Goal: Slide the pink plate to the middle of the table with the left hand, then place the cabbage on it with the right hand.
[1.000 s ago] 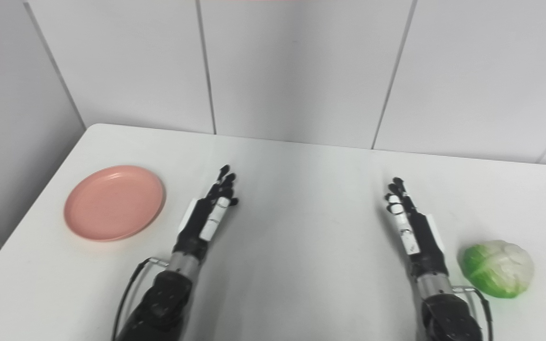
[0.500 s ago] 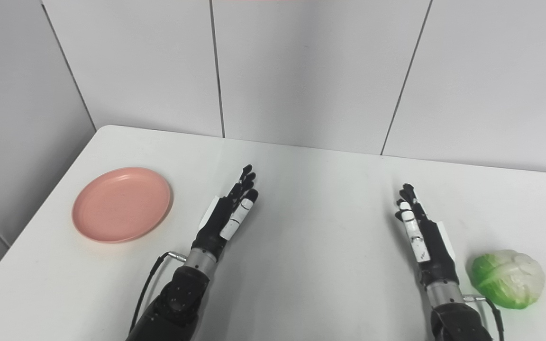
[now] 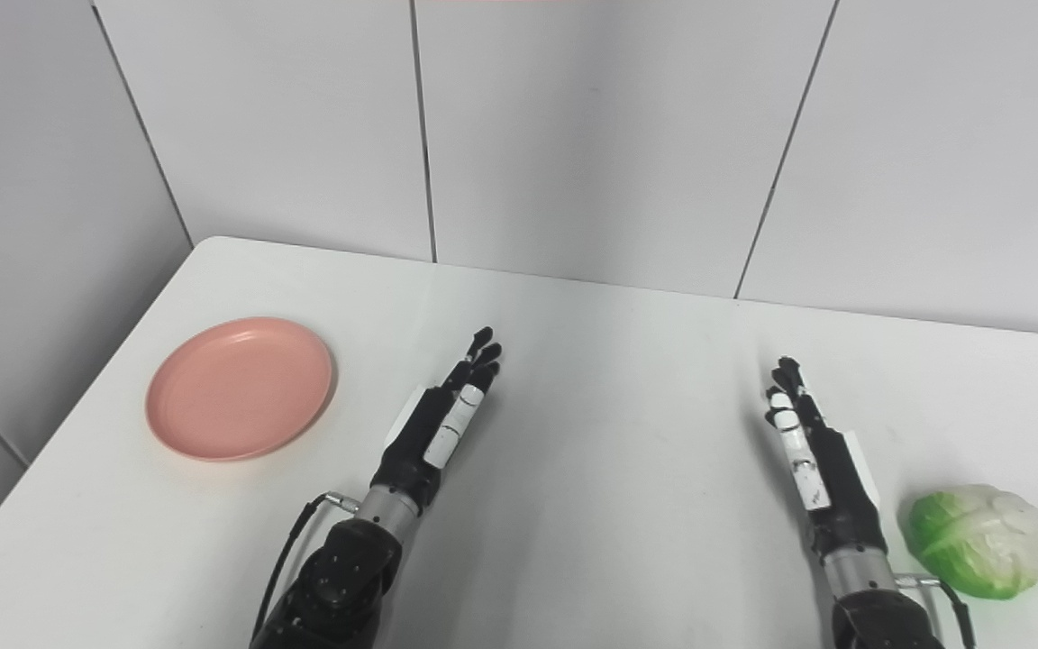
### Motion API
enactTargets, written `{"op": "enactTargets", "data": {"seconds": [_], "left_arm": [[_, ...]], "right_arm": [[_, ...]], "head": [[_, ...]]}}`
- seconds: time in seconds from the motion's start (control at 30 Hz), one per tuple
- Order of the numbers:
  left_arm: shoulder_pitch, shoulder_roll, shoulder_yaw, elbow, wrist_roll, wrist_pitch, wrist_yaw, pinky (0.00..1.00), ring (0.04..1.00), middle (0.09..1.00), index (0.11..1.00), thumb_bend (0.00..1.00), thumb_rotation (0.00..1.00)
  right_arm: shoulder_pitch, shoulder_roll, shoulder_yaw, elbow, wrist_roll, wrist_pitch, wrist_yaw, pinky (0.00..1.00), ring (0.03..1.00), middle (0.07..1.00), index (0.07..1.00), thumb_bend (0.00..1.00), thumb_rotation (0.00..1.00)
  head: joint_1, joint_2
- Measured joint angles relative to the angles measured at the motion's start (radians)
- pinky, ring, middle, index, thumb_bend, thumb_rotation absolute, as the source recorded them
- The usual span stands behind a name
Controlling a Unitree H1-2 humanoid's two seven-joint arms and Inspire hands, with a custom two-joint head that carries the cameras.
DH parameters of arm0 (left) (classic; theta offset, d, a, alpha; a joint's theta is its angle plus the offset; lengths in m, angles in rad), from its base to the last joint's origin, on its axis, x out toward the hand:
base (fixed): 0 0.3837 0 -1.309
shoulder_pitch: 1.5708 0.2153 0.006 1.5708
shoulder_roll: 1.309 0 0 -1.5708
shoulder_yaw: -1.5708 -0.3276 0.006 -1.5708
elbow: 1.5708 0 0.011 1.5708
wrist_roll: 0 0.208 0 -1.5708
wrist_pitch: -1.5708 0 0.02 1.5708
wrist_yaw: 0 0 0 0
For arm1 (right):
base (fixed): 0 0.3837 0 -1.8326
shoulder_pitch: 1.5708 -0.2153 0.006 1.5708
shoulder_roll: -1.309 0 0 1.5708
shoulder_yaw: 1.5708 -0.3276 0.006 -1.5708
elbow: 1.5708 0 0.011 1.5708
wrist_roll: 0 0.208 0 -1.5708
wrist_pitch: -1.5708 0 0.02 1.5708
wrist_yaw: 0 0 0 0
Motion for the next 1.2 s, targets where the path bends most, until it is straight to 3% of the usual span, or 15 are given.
{"op": "enactTargets", "data": {"seconds": [0.3,0.5,0.7,1.2], "left_arm": [[-0.009,0.007,0.015,-0.275,-0.06,0.144,-0.046,0.93,0.94,0.962,0.961,0.82,1.0],[-0.032,0.021,0.06,-0.408,-0.105,0.191,-0.055,0.94,0.94,0.966,0.962,0.81,1.0],[-0.053,0.057,0.117,-0.541,-0.114,0.252,-0.052,0.97,0.957,0.983,0.986,0.8,1.0],[-0.076,0.16,0.319,-0.551,-0.165,0.237,0.005,0.94,0.949,0.963,0.972,0.77,1.0]], "right_arm": [[-0.002,-0.001,-0.001,-0.005,0.005,0.015,0.002,1.0,0.954,0.968,0.976,0.46,1.0],[-0.007,-0.006,-0.001,0.002,0.001,0.014,0.002,0.98,0.947,0.964,0.979,0.42,1.0],[-0.01,-0.008,-0.002,0.006,-0.001,0.013,0.002,0.98,0.946,0.964,0.976,0.45,1.0],[-0.011,-0.008,-0.003,0.001,-0.016,0.016,-0.004,1.0,0.948,0.962,0.975,0.4,1.0]], "head": [[0.014,-0.003],[0.026,-0.003],[0.035,-0.002],[0.048,-0.008]]}}
